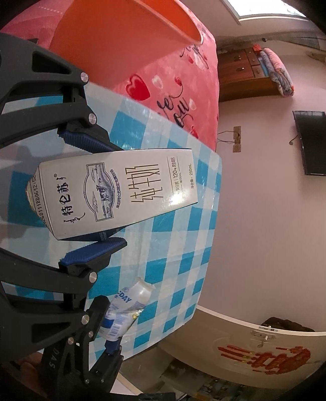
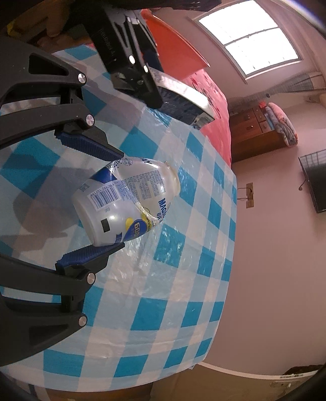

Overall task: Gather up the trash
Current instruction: 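Carry the carton and bottle over the orange bucket with both tools, then open both tools to drop the carton and bottle into the bucket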

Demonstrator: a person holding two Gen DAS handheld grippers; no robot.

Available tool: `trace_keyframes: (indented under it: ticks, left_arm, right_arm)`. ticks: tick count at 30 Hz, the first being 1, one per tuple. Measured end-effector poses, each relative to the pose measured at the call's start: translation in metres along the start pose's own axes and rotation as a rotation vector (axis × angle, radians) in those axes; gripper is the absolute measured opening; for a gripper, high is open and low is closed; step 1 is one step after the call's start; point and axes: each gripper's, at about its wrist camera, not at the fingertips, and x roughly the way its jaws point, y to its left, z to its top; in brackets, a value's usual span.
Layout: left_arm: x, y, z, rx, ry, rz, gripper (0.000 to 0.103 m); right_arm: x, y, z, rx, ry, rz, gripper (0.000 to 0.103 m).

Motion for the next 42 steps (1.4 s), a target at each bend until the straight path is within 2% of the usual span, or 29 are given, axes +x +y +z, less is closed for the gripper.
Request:
trace_keyframes:
  ticks: [12, 21, 30, 42]
  left_arm:
    - [-0.049, 0.028, 0.004, -0.020, -0.074, 0.041, 0.065]
    - [-0.080, 0.057, 0.010, -0.053, -0.131, 0.084, 0.065]
    - [-0.107, 0.110, 0.013, -0.119, -0.178, 0.173, 0.065]
    - [-0.117, 0.184, 0.016, -0.191, -0.182, 0.301, 0.065]
  right_arm:
    - [-0.018, 0.031, 0.004, -0.026, -0.004, 0.041, 0.064]
    - [-0.024, 0.070, 0.017, -0.092, -0.011, 0.086, 0.065]
    - [-0.020, 0.126, 0.040, -0.194, -0.011, 0.152, 0.065]
    - [-0.002, 0.221, 0.084, -0.355, -0.031, 0.272, 0.065]
